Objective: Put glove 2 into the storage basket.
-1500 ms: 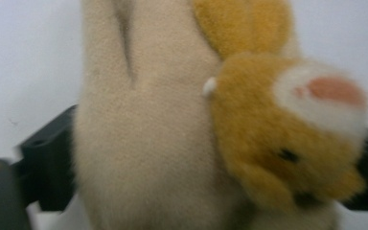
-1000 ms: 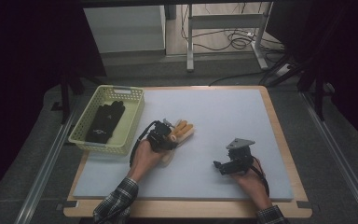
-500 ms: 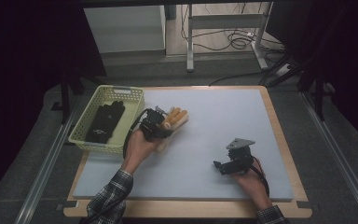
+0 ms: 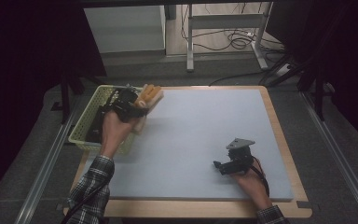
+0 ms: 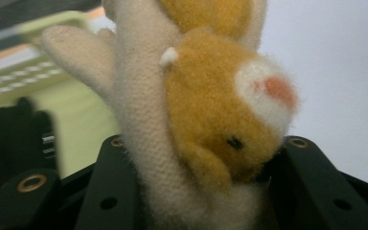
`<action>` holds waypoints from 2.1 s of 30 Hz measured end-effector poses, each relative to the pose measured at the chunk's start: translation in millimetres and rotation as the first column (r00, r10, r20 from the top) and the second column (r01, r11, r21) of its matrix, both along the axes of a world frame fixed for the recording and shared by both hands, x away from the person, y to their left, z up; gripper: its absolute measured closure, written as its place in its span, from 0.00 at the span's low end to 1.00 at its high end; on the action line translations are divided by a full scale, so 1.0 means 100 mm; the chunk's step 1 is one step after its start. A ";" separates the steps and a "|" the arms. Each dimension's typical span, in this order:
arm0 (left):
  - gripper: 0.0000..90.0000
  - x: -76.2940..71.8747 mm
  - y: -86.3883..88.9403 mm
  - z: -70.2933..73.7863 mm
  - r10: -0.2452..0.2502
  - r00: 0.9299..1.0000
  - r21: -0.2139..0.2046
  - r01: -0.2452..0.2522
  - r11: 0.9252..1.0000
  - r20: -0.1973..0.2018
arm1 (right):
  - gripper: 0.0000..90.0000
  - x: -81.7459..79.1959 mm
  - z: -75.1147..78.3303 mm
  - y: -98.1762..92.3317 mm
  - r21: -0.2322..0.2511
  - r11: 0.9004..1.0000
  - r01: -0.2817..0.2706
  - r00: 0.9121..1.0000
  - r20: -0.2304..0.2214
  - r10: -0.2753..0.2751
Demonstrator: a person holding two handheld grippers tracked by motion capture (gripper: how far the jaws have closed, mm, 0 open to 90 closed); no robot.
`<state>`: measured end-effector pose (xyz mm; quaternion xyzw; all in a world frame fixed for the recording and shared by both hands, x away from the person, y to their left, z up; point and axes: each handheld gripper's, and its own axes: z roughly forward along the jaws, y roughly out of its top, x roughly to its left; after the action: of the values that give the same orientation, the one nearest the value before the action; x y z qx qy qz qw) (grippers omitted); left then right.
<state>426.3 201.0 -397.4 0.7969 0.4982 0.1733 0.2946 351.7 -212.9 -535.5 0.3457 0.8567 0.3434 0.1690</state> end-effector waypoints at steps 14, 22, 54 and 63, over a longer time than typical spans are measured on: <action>0.65 0.10 0.57 -0.09 0.127 0.992 0.012 -0.127 0.992 0.013 | 0.04 0.00 0.00 0.00 0.000 1.000 -0.001 1.000 0.001 0.001; 0.65 0.19 0.71 -0.25 0.145 0.989 0.028 -0.145 0.989 -0.001 | 0.04 0.00 0.00 0.00 0.000 1.000 0.000 1.000 0.000 0.000; 0.58 0.67 0.50 -1.04 0.114 0.975 0.187 -0.078 0.979 -0.191 | 0.05 0.00 0.00 0.00 0.001 1.000 -0.004 1.000 0.004 0.004; 0.15 0.61 0.65 -0.90 0.142 0.976 0.149 -0.118 0.982 -0.165 | 0.05 0.00 0.00 0.00 0.001 1.000 -0.004 1.000 0.004 0.004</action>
<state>487.4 266.1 -487.8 0.7930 0.5602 0.1557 0.1819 351.4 -212.9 -535.5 0.3435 0.8569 0.3449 0.1698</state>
